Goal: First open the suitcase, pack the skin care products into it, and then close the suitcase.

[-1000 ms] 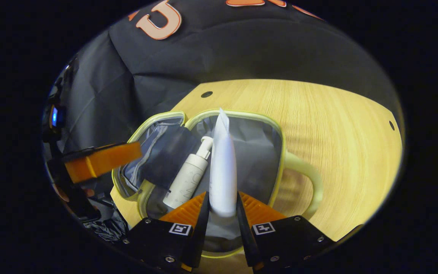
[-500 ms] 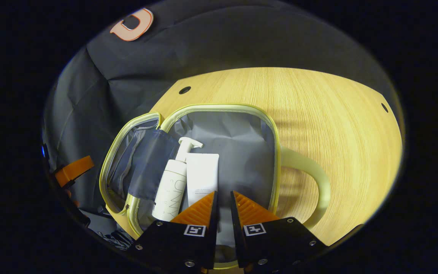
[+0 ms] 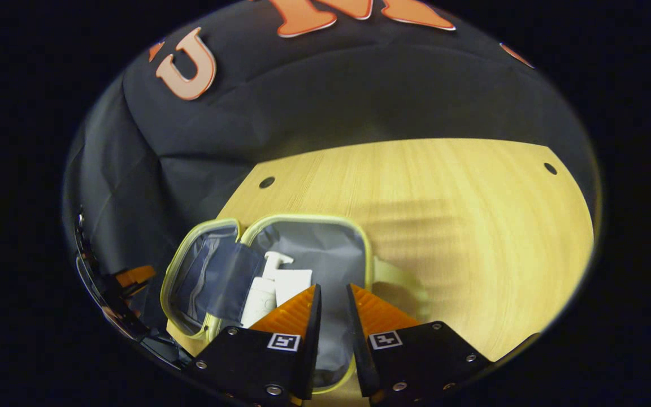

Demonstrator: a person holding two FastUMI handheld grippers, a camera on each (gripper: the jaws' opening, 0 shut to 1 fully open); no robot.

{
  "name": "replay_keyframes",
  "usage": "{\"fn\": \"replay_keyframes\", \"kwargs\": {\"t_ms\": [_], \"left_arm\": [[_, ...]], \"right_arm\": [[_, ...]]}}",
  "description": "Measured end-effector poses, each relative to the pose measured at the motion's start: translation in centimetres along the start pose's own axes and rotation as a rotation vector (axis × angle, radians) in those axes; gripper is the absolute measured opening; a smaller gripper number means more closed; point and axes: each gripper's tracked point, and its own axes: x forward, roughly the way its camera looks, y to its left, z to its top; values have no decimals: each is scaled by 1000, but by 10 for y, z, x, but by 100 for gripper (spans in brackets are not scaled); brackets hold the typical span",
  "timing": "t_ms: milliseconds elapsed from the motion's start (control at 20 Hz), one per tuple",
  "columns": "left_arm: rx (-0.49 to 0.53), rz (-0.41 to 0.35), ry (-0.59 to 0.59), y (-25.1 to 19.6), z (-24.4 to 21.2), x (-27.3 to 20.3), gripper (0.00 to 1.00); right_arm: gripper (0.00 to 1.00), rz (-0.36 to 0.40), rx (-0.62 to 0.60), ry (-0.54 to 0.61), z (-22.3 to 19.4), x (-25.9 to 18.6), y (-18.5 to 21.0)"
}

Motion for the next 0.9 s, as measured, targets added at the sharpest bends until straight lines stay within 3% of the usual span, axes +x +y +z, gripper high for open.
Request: {"fn": "replay_keyframes", "kwargs": {"t_ms": [50, 300, 350, 400, 450, 600, 750, 800, 850, 900], "left_arm": [[-15, 12, -5, 6, 3, 2, 97], [-120, 26, -1, 27, 7, 19, 96], [-157, 23, 11, 29, 5, 27, 96], [-205, 18, 24, 32, 2, 32, 96], [-253, 7, 40, 33, -1, 39, 97], [-379, -5, 102, 46, -10, 62, 97], [-422, -60, 179, 37, -26, 83, 100], [-438, -77, 206, 35, -30, 88, 96], [-467, -100, 204, 34, -25, 95, 100], [-499, -117, 238, 28, -30, 100, 92]], "right_arm": [[35, -8, 12, -29, 9, -6, -6], [54, -45, 56, -151, 48, -43, -28], [48, -50, 59, -169, 53, -49, -30], [52, -53, 57, -191, 59, -55, -32], [68, -63, 49, -208, 62, -62, -34], [76, -74, 10, -256, 74, -82, -36], [83, -66, -1, -275, 75, -97, -34], [84, -69, -3, -279, 75, -98, -36], [86, -73, -6, -286, 76, -101, -38], [86, -85, -11, -293, 78, -105, -44]]}}
